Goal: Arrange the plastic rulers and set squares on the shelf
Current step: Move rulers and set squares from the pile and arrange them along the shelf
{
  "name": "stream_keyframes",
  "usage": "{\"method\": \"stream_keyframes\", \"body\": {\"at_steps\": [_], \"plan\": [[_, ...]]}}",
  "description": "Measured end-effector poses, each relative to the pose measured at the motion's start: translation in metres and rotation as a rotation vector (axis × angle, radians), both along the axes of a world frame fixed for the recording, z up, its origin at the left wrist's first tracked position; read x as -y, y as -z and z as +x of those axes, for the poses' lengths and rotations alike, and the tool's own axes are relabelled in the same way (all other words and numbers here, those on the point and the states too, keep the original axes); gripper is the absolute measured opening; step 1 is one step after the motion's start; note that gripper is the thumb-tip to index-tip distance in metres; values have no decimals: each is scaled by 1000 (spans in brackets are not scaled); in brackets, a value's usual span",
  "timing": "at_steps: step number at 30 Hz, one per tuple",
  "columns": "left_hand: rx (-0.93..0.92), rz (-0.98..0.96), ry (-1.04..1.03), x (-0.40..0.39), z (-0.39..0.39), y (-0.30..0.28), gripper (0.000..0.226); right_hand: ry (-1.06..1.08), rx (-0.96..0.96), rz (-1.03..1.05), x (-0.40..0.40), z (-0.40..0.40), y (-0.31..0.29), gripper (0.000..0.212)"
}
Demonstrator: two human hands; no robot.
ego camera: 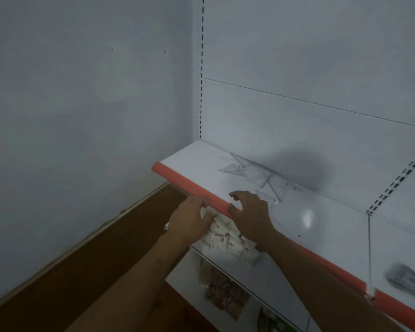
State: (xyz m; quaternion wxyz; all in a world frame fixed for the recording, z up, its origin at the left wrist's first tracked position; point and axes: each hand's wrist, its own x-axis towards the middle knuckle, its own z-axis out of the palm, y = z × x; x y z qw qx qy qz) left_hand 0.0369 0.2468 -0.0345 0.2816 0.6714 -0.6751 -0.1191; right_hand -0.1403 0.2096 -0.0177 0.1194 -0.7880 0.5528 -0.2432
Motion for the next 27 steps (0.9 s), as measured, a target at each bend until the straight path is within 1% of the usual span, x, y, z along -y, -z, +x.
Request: {"method": "stream_keyframes", "body": {"at_steps": [4, 6, 10, 13, 17, 19, 21, 25, 27], "plan": [[3, 7, -26, 31, 18, 3, 30, -80, -19, -71, 37, 28, 2, 51], [17, 6, -36, 49, 28, 2, 28, -110, -11, -112, 58, 39, 6, 49], [61, 66, -73, 90, 39, -6, 30, -122, 12, -80, 106, 52, 8, 41], [51, 53, -123, 126, 43, -11, 34, -123, 0, -90, 141, 58, 8, 39], [110, 57, -45, 166, 40, -3, 36, -83, 0, -59, 170, 55, 13, 43], [99, 77, -9, 186, 35, 2, 36, -52, -4, -40, 180, 50, 13, 48], [83, 76, 41, 204, 29, 5, 36, -8, -21, -23, 190, 43, 17, 49], [78, 95, 175, 243, 20, 13, 40, 121, -13, 1, 205, 28, 28, 61], [97, 107, 244, 260, 15, 15, 43, 208, -34, 8, 209, 19, 33, 58]]}}
